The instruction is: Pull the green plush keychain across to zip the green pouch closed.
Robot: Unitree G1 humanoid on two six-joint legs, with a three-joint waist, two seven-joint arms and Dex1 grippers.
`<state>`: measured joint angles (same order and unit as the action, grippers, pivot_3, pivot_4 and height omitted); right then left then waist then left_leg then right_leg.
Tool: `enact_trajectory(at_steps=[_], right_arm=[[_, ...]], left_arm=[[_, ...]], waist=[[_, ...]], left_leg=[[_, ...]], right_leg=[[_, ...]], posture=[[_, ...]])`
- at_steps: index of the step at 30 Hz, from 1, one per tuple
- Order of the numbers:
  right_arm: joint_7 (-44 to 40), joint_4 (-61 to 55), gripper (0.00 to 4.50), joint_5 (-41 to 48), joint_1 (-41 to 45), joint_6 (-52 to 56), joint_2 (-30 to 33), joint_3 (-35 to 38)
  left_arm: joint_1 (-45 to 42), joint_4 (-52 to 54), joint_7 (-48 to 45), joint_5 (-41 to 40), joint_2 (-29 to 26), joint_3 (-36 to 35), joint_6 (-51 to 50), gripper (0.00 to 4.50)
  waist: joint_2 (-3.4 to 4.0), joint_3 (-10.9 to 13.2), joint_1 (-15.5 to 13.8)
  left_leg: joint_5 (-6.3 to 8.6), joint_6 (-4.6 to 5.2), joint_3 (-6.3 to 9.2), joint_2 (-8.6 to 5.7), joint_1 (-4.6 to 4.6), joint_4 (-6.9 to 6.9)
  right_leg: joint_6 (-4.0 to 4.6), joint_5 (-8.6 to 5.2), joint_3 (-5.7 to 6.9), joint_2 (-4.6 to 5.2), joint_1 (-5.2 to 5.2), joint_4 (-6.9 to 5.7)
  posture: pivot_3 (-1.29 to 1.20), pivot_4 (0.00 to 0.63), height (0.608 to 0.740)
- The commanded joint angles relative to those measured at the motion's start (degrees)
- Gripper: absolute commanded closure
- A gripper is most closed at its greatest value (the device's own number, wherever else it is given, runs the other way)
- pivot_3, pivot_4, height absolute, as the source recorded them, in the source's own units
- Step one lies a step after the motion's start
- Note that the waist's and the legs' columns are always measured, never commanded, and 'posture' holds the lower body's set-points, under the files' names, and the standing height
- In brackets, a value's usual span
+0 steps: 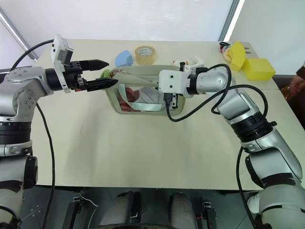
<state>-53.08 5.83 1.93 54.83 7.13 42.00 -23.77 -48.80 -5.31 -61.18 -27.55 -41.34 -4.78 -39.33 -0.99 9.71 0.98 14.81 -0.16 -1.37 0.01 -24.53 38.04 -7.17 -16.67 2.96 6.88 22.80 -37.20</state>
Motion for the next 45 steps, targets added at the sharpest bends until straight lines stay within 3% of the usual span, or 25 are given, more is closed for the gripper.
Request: enact_trajectory(at_steps=[1, 2, 5, 8, 15, 21, 23, 26, 27, 37, 40, 45], right_arm=[[-0.55, -1.07, 4.45, 0.02, -0.16, 2.03, -2.04, 2.71], [-0.50, -0.75, 4.45, -0.31, -0.40, 2.55, -2.53, 3.11], [-0.22, -0.71, 3.43, -0.82, -0.86, 4.04, -3.21, 4.98], [-0.53, -5.27, 2.01, 0.99, -1.19, 9.00, -1.56, 9.05], [-3.78, -16.37, 2.01, 6.35, -6.96, 21.20, 6.12, 18.12], [-1.95, -15.80, 2.01, 5.28, -11.46, 20.98, 3.33, 16.07], [-0.95, -14.48, 2.52, 4.21, -11.40, 19.82, 1.61, 14.92], [-0.77, -15.01, 3.67, 4.26, -11.29, 19.89, 0.35, 14.37], [-0.85, -15.23, 4.36, 4.34, -11.27, 20.08, 0.14, 14.35], [-0.50, -16.85, 4.44, 3.66, -12.02, 20.15, 0.02, 14.57], [-0.32, -16.82, 4.50, 3.68, -11.97, 20.20, -0.14, 14.65], [-0.02, -16.74, 4.50, 3.61, -11.75, 20.19, -0.48, 14.71]], left_arm=[[-0.72, 0.84, 0.15, -0.16, -0.24, -0.29, 1.16, 0.00], [-0.89, 0.64, 0.15, -0.10, -0.15, -0.16, 1.23, 0.00], [-1.32, -0.01, 0.01, 0.12, -0.21, -0.04, 1.53, 0.00], [-2.49, -2.29, 0.11, 0.35, -1.31, -0.94, 1.92, 0.00], [-4.24, -14.97, -0.84, 4.09, -6.49, -1.91, 7.45, 0.00], [-6.30, -23.23, -1.94, 7.42, -4.47, 0.43, 13.02, 0.00], [-7.66, -25.22, -1.51, 8.28, -2.27, 1.22, 14.25, 0.00], [-9.19, -28.25, -1.06, 9.98, -0.19, 2.09, 16.58, 0.00], [-9.57, -29.22, -1.01, 10.52, 0.17, 2.15, 17.28, 0.00], [-12.34, -38.05, -0.93, 14.19, 4.35, 2.70, 23.85, 0.00], [-12.67, -37.87, -2.24, 13.62, 5.09, 2.41, 23.38, 0.80], [-12.58, -37.40, -2.88, 13.42, 5.25, 1.74, 23.06, 3.23]], waist=[[0.00, 0.00, 0.06], [0.00, 0.00, 0.10], [0.00, 0.00, 0.07], [0.00, 0.00, -0.02], [0.00, 0.01, -0.37], [0.00, 0.00, -0.25], [-0.01, 0.01, -0.23], [-0.01, 0.01, -0.24], [-0.01, 0.01, -0.23], [-0.01, 0.01, -0.13], [-0.01, 0.01, -0.15], [-0.01, 0.01, -0.12]], left_leg=[[-0.01, -0.01, 0.00, 0.00, 0.01, 0.00], [-0.01, -0.01, 0.00, 0.01, 0.02, 0.00], [-0.01, -0.02, -0.01, 0.00, 0.02, -0.01], [-0.01, -0.02, -0.01, 0.00, 0.02, -0.01], [-0.01, -0.02, 0.00, -0.02, -0.01, 0.00], [0.00, 0.00, -0.14, -0.03, 0.07, -0.01], [0.00, -0.01, -0.14, -0.03, 0.02, -0.02], [-0.01, -0.01, -0.13, -0.04, 0.01, 0.00], [-0.01, -0.01, -0.12, -0.04, 0.01, 0.00], [-0.01, -0.01, -0.14, -0.04, 0.04, -0.01], [-0.01, -0.01, -0.14, -0.04, 0.04, 0.00], [-0.01, -0.01, -0.13, -0.04, 0.03, 0.00]], right_leg=[[0.00, 0.00, 0.00, 0.00, 0.00, -0.01], [0.00, 0.00, 0.00, 0.00, 0.00, -0.01], [0.00, 0.00, 0.00, 0.00, 0.00, -0.01], [0.00, 0.00, 0.00, 0.00, 0.00, -0.01], [0.00, 0.00, 0.07, 0.00, -0.05, 0.02], [0.00, 0.00, 0.09, 0.00, -0.10, 0.02], [0.00, 0.00, 0.08, 0.00, -0.05, 0.02], [0.00, 0.00, 0.08, 0.01, -0.06, 0.02], [0.00, 0.00, 0.10, 0.00, -0.06, 0.02], [0.00, 0.00, 0.12, 0.00, -0.06, 0.01], [0.00, 0.00, 0.12, 0.00, -0.07, 0.01], [0.00, 0.00, 0.12, 0.00, -0.07, 0.01]], posture=[[0.00, 0.150, 0.740], [0.00, 0.150, 0.740], [0.00, 0.150, 0.740], [0.00, 0.150, 0.740], [0.00, 0.150, 0.740], [0.00, 0.150, 0.740], [0.00, 0.150, 0.740], [0.00, 0.150, 0.740], [0.00, 0.150, 0.740], [0.00, 0.150, 0.740], [0.00, 0.150, 0.740], [0.00, 0.150, 0.740]])
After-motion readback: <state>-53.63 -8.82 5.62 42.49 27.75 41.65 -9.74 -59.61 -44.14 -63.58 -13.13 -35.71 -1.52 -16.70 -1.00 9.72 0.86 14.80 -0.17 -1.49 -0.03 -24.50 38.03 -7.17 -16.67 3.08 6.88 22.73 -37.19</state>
